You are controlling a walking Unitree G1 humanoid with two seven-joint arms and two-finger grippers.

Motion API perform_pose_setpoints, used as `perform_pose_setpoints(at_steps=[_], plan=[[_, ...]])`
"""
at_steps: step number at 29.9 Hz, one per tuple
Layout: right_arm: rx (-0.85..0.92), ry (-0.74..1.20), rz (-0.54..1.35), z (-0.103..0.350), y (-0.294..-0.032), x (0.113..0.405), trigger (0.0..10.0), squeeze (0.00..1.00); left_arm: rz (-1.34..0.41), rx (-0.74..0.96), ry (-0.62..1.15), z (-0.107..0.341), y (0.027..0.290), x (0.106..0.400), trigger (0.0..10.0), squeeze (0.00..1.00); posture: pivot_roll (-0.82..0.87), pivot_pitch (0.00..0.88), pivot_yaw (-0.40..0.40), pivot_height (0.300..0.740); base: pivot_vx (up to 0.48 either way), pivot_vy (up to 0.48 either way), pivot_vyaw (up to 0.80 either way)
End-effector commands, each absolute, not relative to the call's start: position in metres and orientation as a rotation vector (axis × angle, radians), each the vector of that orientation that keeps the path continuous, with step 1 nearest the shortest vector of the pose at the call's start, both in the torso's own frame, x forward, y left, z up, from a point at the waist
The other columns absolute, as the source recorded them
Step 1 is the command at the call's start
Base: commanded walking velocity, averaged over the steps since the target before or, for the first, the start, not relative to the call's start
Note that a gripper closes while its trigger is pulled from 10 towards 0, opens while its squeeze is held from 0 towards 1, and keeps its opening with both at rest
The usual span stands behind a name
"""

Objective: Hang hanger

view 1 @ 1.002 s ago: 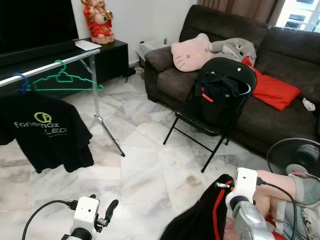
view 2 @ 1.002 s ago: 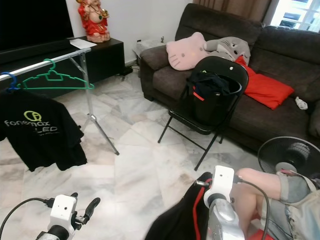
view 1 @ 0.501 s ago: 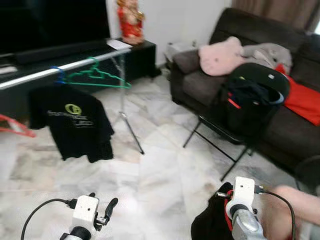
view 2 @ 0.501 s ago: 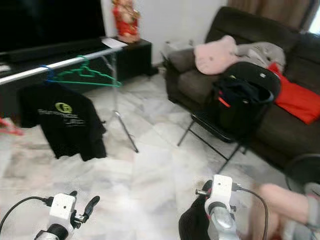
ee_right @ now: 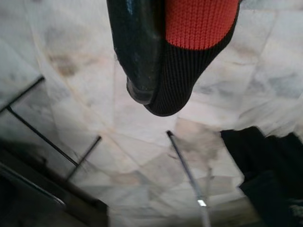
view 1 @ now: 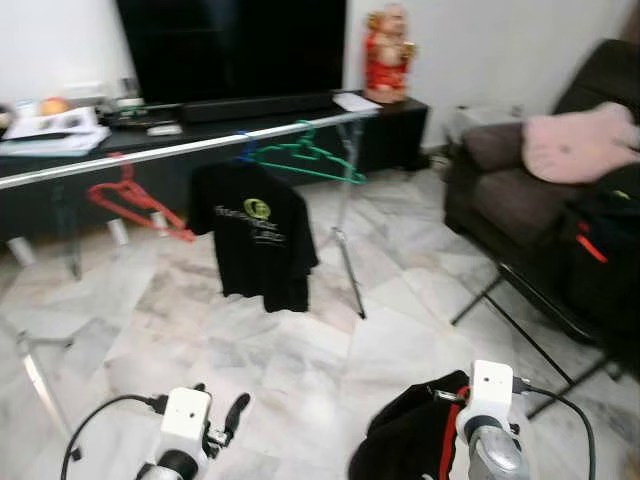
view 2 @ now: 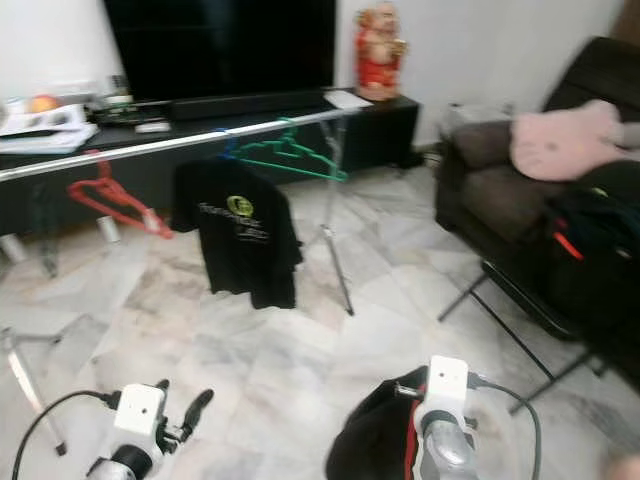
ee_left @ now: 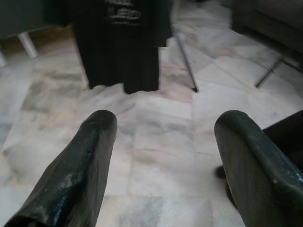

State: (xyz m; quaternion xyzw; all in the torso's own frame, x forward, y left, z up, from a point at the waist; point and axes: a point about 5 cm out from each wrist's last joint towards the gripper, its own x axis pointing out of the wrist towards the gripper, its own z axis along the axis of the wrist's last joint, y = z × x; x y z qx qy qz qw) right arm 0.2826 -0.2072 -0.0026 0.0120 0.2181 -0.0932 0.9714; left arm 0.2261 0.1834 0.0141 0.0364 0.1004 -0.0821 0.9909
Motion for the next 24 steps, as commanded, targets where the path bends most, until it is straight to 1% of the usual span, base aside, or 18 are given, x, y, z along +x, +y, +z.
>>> perform_pose_setpoints(at_steps=[1, 13, 21, 24], plan=[[0.021, 0.409, -0.170, 0.003, -0.202, 0.288, 10.0, 0.00, -0.148, 0.070, 0.210, 0.013, 0.187, 0.224, 10.0, 0.00, 0.06, 0.000, -0.075, 0.740, 0.000, 0.000, 0.80], [0.029, 0.407, -0.137, 0.001, -0.198, 0.288, 10.0, 0.00, -0.145, 0.066, 0.214, 0.013, 0.185, 0.222, 10.0, 0.00, 0.06, 0.000, -0.074, 0.740, 0.000, 0.000, 0.80], [0.059, 0.410, -0.118, 0.003, -0.194, 0.292, 10.0, 0.00, -0.128, 0.056, 0.199, 0.017, 0.186, 0.225, 10.0, 0.00, 0.06, 0.000, -0.079, 0.740, 0.000, 0.000, 0.00], [0.073, 0.413, -0.098, 0.003, -0.192, 0.292, 10.0, 0.00, -0.120, 0.057, 0.204, 0.017, 0.189, 0.224, 10.0, 0.00, 0.07, 0.000, -0.079, 0.740, 0.259, 0.000, 0.00]])
